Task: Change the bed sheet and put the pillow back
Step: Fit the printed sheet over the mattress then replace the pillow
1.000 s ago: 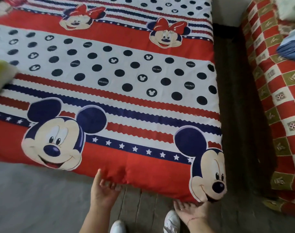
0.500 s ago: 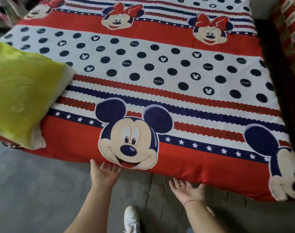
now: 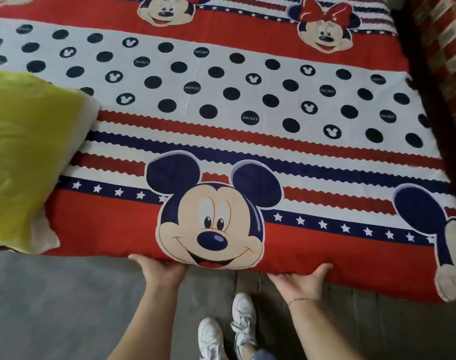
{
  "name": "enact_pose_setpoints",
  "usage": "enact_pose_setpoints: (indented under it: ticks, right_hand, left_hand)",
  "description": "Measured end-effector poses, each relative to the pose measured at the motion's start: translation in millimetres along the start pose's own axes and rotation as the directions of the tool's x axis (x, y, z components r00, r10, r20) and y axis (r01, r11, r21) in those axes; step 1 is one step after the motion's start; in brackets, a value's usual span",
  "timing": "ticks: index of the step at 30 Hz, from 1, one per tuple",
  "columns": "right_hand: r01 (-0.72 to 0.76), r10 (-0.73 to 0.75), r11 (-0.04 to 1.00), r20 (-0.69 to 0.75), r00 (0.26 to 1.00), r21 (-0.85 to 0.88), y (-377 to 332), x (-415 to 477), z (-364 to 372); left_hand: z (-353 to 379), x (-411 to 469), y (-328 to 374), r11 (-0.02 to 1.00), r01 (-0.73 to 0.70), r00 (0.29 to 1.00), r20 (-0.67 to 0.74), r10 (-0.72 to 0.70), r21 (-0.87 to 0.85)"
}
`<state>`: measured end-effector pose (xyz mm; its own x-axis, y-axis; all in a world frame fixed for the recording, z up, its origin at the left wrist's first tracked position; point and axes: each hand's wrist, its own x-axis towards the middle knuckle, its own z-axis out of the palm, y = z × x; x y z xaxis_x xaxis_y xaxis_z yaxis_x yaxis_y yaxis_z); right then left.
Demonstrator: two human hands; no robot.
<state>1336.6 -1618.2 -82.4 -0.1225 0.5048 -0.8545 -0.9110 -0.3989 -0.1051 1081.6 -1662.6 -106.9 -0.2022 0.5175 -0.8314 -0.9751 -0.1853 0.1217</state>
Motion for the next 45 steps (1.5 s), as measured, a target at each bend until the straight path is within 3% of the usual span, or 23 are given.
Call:
enact_pose_setpoints:
  ticks: [6, 10, 13, 18, 23, 26, 30, 33, 39, 45]
  right_hand:
    - [0.055, -0.041, 0.997, 0.207, 0.977, -0.06, -3.4, -2.5, 15.9]
    - [0.094, -0.078, 0.994, 0.237, 0.968, -0.057, -3.5, 1.4, 16.6]
    - [0.081, -0.069, 0.994, 0.144, 0.987, -0.079, 2.1, 11.4, 4.9]
    - [0.083, -0.111, 0.984, -0.175, 0.978, -0.158, 11.6, 29.1, -13.0]
    - [0.044, -0.185, 0.941, -0.401, 0.897, -0.335, 19.5, 14.6, 10.2]
    - [-0.015, -0.168, 0.939, -0.497, 0.851, -0.343, 21.3, 5.2, 16.9]
    - [-0.081, -0.031, 0.966, -0.418, 0.908, -0.246, 47.5, -10.3, 23.8]
    - [-0.131, 0.04, 0.948, -0.302, 0.953, -0.289, 90.2, -15.9, 22.8]
    - [-0.247, 0.183, 0.92, -0.225, 0.957, -0.303, 194.0, -20.0, 52.9]
    - [-0.118, 0.094, 0.973, -0.128, 0.987, -0.199, 302.1, -14.5, 83.9]
  left_hand:
    - [17.9, -6.6, -0.4, 0.994, -0.108, 0.971, 0.214, 0.107, -0.006]
    - [19.5, -1.4, -1.9, 0.99, -0.141, 0.949, 0.285, 0.137, -0.005]
    - [1.6, 13.0, -4.9, 0.988, -0.156, 0.973, 0.174, 0.149, 0.024]
    - [-18.2, 32.1, 0.3, 0.986, -0.036, 0.995, -0.085, 0.051, 0.165]
    - [-30.3, 37.3, 20.2, 0.972, -0.003, 0.913, -0.395, 0.099, 0.236]
    - [-36.7, 27.7, 44.2, 0.962, 0.079, 0.896, -0.441, 0.047, 0.263]
    - [-35.0, 10.6, 86.5, 0.98, 0.021, 0.915, -0.398, 0.061, 0.199]
    - [-29.4, 5.8, 123.1, 0.987, -0.059, 0.909, -0.401, 0.115, 0.148]
    - [-16.0, 1.3, 205.4, 0.978, -0.111, 0.928, -0.335, 0.165, 0.175]
    - [-36.6, 9.0, 308.7, 0.988, -0.135, 0.933, -0.327, 0.15, 0.07]
